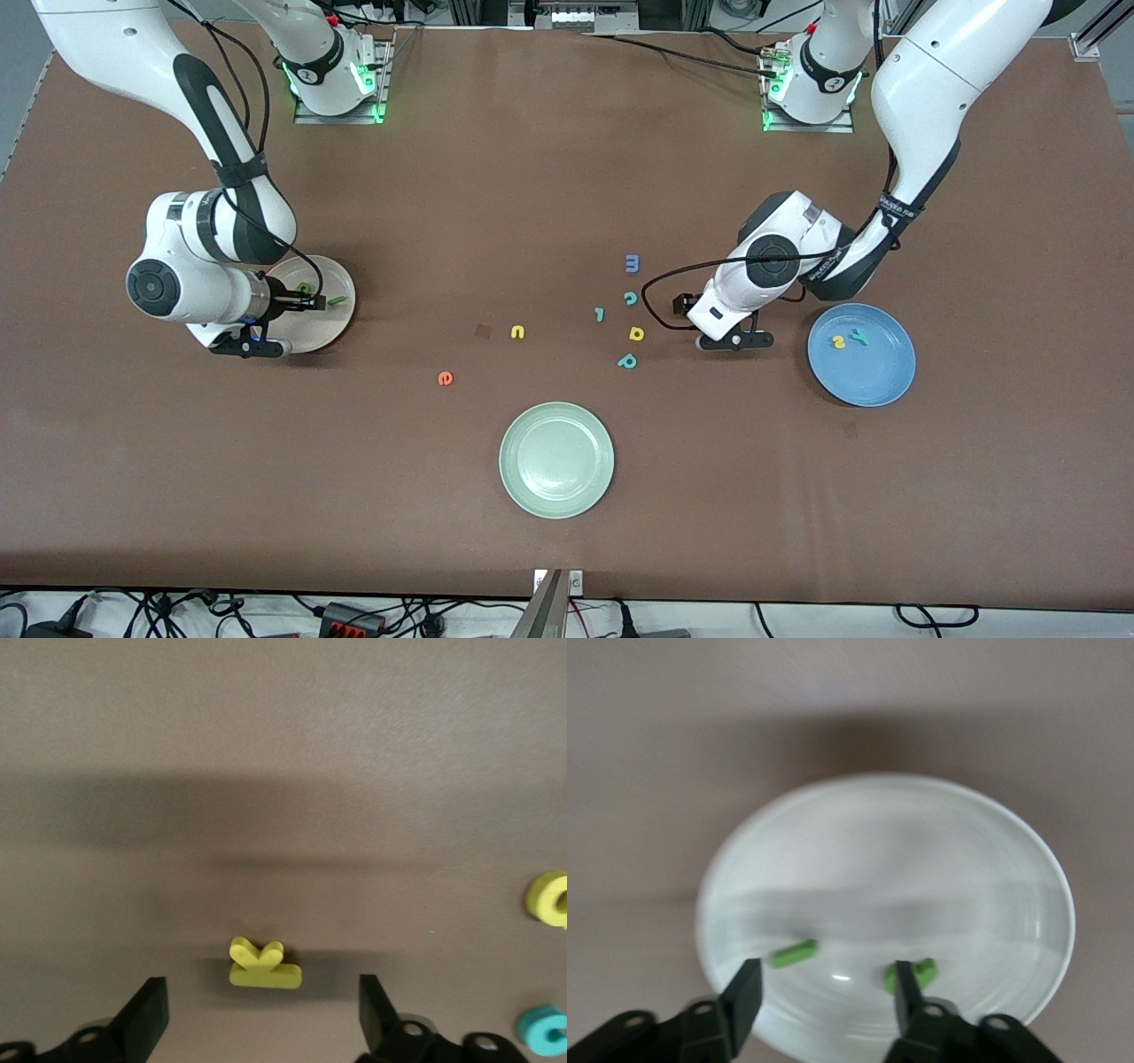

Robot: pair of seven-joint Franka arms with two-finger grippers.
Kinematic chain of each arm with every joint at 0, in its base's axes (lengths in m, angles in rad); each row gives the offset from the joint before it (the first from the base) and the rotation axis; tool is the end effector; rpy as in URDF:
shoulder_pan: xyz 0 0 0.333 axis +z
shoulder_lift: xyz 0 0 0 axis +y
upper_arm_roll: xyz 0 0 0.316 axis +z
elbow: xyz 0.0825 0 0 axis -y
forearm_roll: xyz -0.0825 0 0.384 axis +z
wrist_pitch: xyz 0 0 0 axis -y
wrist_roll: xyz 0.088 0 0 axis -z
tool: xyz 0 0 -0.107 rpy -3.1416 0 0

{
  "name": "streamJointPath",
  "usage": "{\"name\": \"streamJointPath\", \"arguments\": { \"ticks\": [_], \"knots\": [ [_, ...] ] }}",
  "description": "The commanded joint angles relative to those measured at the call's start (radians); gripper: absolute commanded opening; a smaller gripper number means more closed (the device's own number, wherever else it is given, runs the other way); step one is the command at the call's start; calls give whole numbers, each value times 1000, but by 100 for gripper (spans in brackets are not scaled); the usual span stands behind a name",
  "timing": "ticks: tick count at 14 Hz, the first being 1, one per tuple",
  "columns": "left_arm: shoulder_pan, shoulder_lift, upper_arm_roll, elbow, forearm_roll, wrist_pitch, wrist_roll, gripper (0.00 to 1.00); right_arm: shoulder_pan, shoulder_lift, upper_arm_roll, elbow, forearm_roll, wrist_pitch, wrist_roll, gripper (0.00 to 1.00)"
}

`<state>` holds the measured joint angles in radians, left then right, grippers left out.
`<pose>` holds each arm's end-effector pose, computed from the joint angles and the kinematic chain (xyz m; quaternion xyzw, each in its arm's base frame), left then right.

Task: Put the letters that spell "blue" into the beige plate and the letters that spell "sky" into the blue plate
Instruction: 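Grasp the yellow k with the left gripper while the right gripper reaches the u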

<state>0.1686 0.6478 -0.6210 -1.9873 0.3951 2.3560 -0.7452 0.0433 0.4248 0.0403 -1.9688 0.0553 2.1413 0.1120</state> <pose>0.5356 -0.2517 0.1773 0.9963 0.0319 -0.0787 0.0114 0.5835 0.0508 0.2362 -0.9911 0.0325 0.1280 0.0172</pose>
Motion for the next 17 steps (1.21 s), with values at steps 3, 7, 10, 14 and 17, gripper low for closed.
{"name": "streamJointPath", "arguments": {
  "ticks": [3,7,10,14,17],
  "knots": [
    [-1,19,-2,-5,36,26,-9,72,200,49,12,216,14,-40,225,100],
    [8,18,-2,-5,36,23,-11,27,337,147,12,341,15,-35,270,100],
    [11,6,-2,-4,36,16,-13,21,429,233,10,407,9,-29,400,97],
    [26,-71,-8,66,36,-179,-3,22,492,313,10,465,11,29,549,68],
    [54,-80,-5,189,36,-409,185,24,536,351,10,467,9,106,621,65]
  ]
}}
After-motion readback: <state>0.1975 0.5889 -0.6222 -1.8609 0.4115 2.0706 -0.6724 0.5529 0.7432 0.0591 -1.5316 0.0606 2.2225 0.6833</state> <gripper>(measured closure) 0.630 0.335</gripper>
